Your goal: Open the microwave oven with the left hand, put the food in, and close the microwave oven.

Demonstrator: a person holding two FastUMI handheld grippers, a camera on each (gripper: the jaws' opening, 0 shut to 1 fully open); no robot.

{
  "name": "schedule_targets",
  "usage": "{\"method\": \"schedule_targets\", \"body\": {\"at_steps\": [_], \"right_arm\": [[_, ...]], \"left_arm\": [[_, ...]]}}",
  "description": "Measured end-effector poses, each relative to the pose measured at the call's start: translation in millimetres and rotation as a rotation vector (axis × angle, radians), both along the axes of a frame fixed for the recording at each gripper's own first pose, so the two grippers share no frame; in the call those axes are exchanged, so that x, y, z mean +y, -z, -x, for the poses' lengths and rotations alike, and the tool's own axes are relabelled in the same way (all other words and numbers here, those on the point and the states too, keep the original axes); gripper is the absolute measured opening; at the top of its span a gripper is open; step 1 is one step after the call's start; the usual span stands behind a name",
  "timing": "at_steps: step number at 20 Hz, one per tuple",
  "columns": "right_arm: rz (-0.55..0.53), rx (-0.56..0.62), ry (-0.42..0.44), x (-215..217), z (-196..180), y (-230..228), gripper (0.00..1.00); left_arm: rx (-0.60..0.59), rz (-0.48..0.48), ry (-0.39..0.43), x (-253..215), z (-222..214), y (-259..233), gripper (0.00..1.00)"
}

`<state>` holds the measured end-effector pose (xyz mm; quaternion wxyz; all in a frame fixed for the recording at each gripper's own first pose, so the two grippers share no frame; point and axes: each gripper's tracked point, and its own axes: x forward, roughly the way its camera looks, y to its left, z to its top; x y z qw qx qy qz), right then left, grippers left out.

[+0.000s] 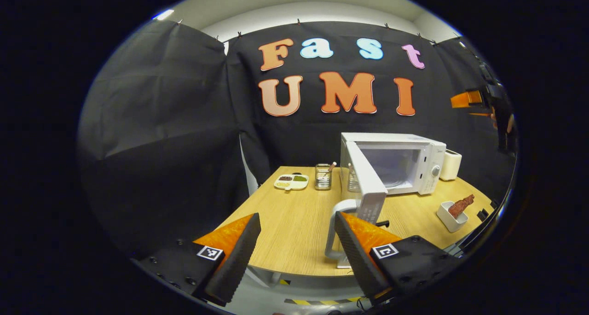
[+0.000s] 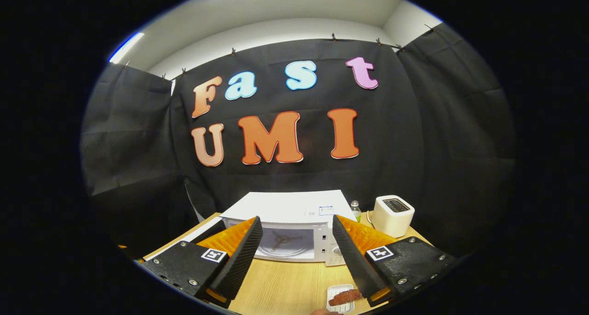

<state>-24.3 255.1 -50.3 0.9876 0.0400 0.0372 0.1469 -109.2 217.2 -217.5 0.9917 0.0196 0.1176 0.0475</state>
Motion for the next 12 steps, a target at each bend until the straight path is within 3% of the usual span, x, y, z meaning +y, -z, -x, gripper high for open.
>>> {"method": "schedule_targets", "body": {"at_steps": [5, 6, 12], "right_arm": [[-0.059, 0.004, 0.097, -49, -11, 13, 0.95], [-0.073, 0.013, 0.118, -61, -13, 20, 0.95], [-0.191, 0.118, 0.266, -138, -14, 75, 0.96]], "left_arm": [[-0.030, 0.072, 0.006, -1, -35, -39, 1.00], [-0.041, 0.076, 0.011, -3, -42, -48, 0.96], [-0.080, 0.050, 0.050, -9, -71, -78, 1.00]]}}
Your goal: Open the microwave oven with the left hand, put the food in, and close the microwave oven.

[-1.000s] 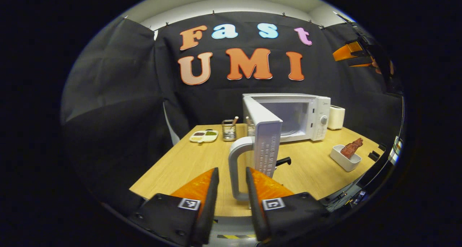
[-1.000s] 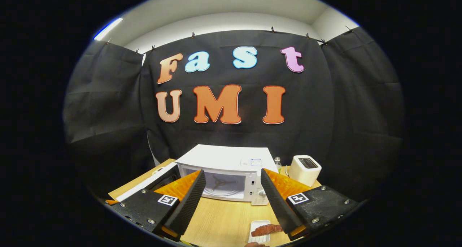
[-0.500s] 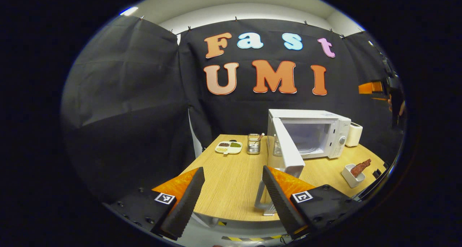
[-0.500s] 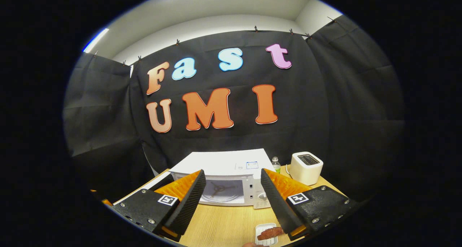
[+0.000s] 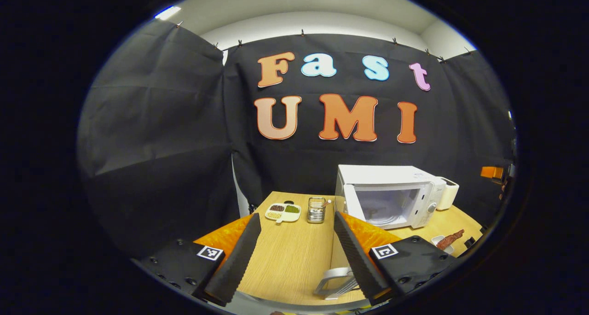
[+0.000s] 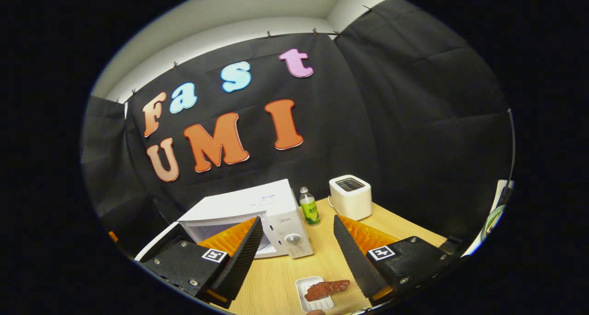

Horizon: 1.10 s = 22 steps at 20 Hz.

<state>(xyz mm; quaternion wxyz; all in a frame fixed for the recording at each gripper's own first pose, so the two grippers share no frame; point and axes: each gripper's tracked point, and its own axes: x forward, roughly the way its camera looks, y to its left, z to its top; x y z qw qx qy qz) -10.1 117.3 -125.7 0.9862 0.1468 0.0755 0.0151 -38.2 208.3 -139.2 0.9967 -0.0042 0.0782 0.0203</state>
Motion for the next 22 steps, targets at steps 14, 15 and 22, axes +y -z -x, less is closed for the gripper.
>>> {"method": "schedule_targets", "body": {"at_steps": [14, 15, 22], "right_arm": [[-0.234, 0.328, 0.024, -10, -4, 192, 0.94], [-0.244, 0.342, 0.030, -10, -4, 200, 0.94], [-0.368, 0.427, 0.031, 0, -14, 235, 0.62]], "left_arm": [[0.027, -0.046, 0.010, -7, -8, -7, 1.00], [0.030, -0.051, 0.008, -6, -7, -6, 0.97], [0.056, -0.056, -0.011, -2, -2, 2, 1.00]]}}
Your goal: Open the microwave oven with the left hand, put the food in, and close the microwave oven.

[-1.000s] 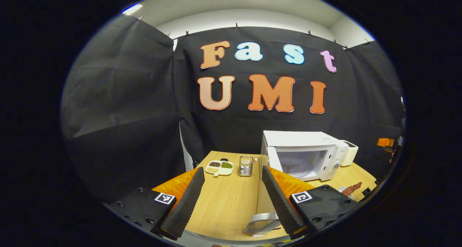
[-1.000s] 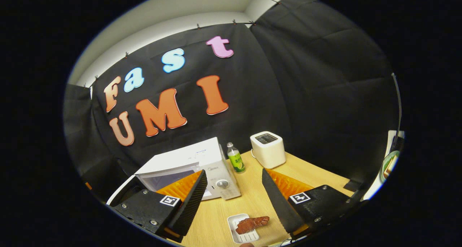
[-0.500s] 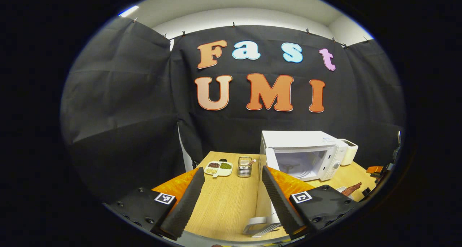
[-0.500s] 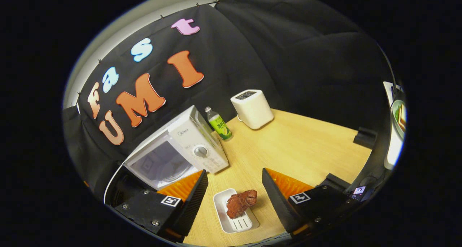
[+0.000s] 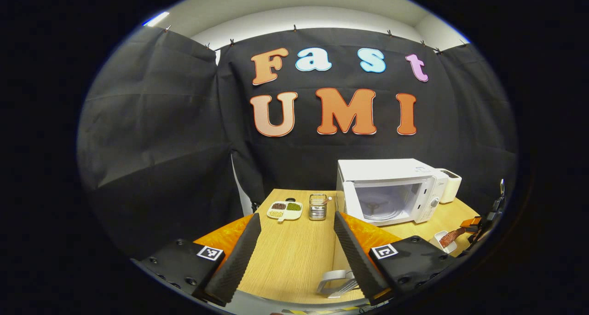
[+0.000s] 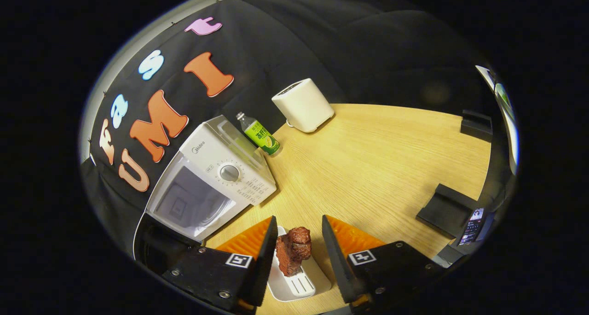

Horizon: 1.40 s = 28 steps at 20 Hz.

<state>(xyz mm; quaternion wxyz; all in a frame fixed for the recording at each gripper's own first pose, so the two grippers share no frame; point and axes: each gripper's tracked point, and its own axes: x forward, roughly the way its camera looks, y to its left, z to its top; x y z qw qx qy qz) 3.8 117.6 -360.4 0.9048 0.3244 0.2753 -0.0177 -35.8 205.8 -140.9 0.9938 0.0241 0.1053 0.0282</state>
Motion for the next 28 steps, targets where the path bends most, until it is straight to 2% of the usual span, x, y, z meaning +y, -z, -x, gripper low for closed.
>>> {"method": "schedule_targets", "body": {"at_steps": [1, 2, 3, 5, 7, 11, 14, 15, 18, 21, 23, 24, 28], "right_arm": [[-0.031, -0.001, 0.008, 2, -3, -3, 0.41], [-0.056, 0.006, 0.008, 4, -5, -4, 0.46], [-0.070, 0.004, 0.011, 4, -7, -5, 0.36], [-0.119, -0.003, -0.001, 12, -7, -15, 0.27], [-0.114, 0.013, -0.015, 17, -7, -19, 0.16], [-0.054, 0.031, -0.070, 27, -4, -33, 0.12], [-0.008, 0.006, -0.097, 27, -6, -56, 0.12], [0.006, -0.007, -0.106, 27, -7, -65, 0.11], [0.031, -0.037, -0.118, 26, -16, -90, 0.11], [0.020, -0.079, -0.135, 37, -27, -115, 0.12], [0.009, -0.108, -0.141, 48, -37, -129, 0.11], [-0.003, -0.120, -0.147, 57, -42, -135, 0.11], [-0.073, -0.161, -0.192, 106, -59, -154, 0.11]], "left_arm": [[0.003, -0.004, 0.001, 0, 0, 1, 0.97], [0.003, -0.007, 0.001, 0, -1, 0, 1.00], [0.001, -0.009, 0.000, 1, -2, -1, 1.00], [-0.001, -0.009, 0.001, -1, -1, -1, 0.97], [-0.007, -0.014, 0.004, -2, -2, -1, 0.97], [-0.016, 0.008, 0.012, -3, -5, -4, 1.00], [-0.036, -0.009, 0.010, 1, -5, -10, 1.00], [-0.042, -0.015, 0.013, 1, -6, -11, 0.97], [-0.051, -0.010, 0.014, 4, -6, -13, 1.00], [-0.052, 0.017, 0.010, 12, -4, -12, 0.97], [-0.057, 0.016, -0.008, 22, -2, -14, 1.00], [-0.059, 0.011, -0.019, 26, -1, -15, 0.97], [-0.066, -0.012, -0.041, 41, 6, -20, 0.97]]}}
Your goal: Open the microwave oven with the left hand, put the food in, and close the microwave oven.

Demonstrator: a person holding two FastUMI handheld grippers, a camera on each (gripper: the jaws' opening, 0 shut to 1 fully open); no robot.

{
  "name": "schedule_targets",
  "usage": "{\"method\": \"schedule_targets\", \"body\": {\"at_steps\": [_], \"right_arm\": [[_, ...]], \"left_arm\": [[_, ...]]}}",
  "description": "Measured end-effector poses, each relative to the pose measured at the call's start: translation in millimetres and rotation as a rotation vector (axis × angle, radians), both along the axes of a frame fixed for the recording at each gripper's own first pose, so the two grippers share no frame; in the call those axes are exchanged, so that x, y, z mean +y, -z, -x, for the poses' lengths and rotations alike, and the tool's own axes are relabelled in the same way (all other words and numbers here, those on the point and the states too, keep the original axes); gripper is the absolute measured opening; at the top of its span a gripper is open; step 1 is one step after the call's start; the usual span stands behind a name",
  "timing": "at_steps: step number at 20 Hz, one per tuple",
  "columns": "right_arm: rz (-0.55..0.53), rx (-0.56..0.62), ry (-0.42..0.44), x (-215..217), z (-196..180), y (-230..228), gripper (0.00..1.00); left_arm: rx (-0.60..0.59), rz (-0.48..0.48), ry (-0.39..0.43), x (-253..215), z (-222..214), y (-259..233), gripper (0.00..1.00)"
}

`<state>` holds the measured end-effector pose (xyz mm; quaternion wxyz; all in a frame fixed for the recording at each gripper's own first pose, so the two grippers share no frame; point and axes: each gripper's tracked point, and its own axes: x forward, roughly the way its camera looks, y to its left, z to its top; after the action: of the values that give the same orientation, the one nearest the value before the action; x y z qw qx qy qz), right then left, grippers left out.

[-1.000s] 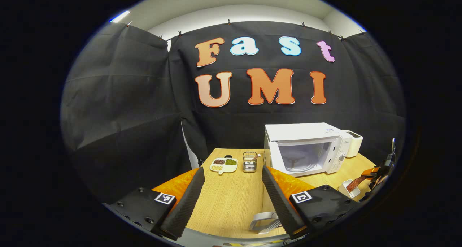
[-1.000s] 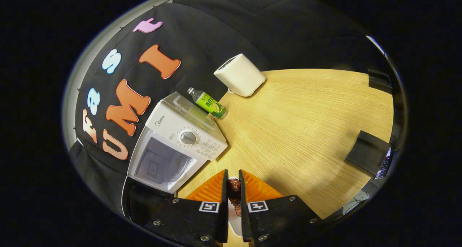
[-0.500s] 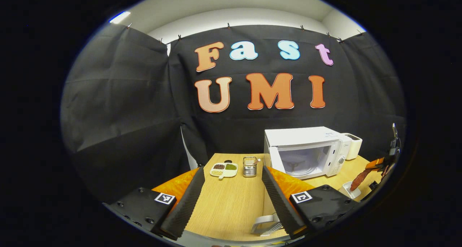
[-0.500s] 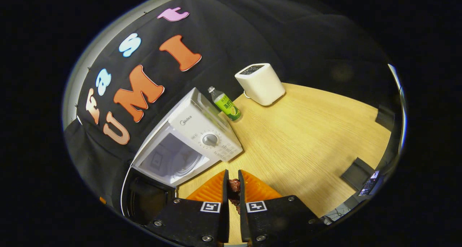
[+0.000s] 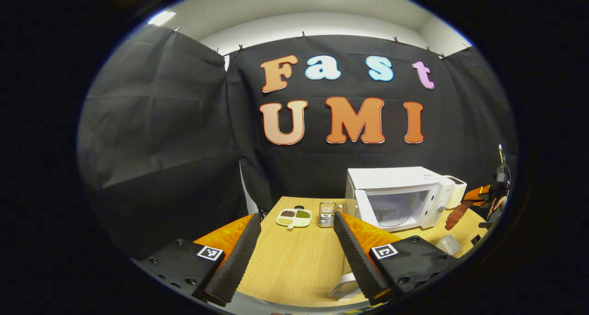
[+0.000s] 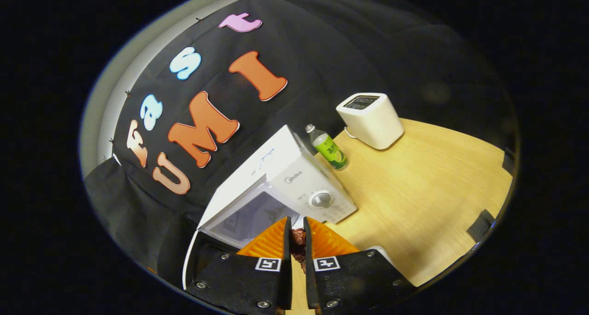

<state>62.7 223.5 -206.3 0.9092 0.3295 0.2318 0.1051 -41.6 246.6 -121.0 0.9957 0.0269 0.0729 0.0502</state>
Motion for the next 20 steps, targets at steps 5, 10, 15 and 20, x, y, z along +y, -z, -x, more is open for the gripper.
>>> {"method": "schedule_targets", "body": {"at_steps": [5, 10, 15, 20], "right_arm": [[-0.088, -0.027, -0.008, 54, -22, -10, 0.11], [-0.195, -0.026, 0.024, 108, -47, 1, 0.12], [-0.290, -0.017, 0.086, 150, -71, 16, 0.11], [-0.322, -0.041, 0.113, 186, -87, 31, 0.11]], "left_arm": [[-0.003, 0.004, -0.021, 16, 4, -5, 1.00], [-0.007, 0.014, -0.047, 35, -1, -15, 1.00], [-0.001, -0.012, -0.057, 52, -9, -18, 1.00], [0.018, -0.046, -0.055, 59, -19, -11, 0.96]]}}
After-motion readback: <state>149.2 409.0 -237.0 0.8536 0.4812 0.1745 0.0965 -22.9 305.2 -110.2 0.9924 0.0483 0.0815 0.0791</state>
